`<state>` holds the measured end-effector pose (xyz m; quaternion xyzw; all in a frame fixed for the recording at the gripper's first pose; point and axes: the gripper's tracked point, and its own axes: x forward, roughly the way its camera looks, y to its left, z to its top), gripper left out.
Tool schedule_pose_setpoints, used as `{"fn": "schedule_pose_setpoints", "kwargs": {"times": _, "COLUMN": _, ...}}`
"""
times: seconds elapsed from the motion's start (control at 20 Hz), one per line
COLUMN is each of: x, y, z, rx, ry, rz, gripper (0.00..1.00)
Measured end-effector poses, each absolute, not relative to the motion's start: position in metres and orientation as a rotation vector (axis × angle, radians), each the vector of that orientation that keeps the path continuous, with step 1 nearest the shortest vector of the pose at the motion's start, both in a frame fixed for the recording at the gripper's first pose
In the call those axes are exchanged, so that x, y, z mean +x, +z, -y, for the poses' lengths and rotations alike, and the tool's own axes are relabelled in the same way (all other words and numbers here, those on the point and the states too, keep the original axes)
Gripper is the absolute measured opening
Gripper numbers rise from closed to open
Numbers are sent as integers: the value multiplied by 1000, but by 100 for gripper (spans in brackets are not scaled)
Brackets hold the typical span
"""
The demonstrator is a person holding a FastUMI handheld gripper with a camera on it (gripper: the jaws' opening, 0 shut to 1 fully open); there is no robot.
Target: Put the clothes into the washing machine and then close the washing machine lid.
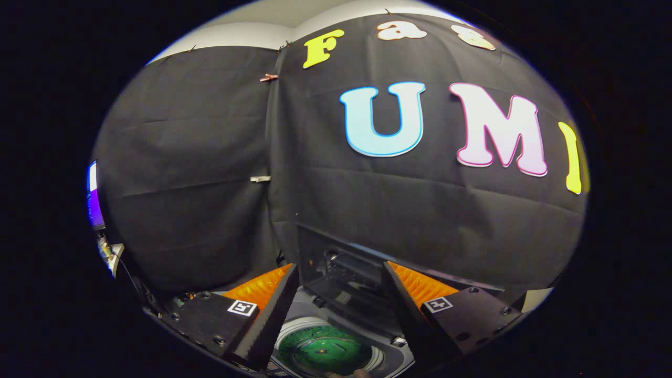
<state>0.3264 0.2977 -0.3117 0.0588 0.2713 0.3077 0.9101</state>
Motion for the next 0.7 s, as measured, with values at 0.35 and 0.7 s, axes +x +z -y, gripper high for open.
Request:
{"fn": "schedule_pose_setpoints", "kwargs": {"times": 0.35, "x": 374, "y": -309, "z": -257, "rx": 163, "ry": 351, "rz": -474, "gripper": 99}}
{"fn": "schedule_pose_setpoints", "kwargs": {"times": 0.7, "x": 396, "y": -328, "z": -221, "rx": 133, "ry": 138, "rz": -482, "gripper": 99}}
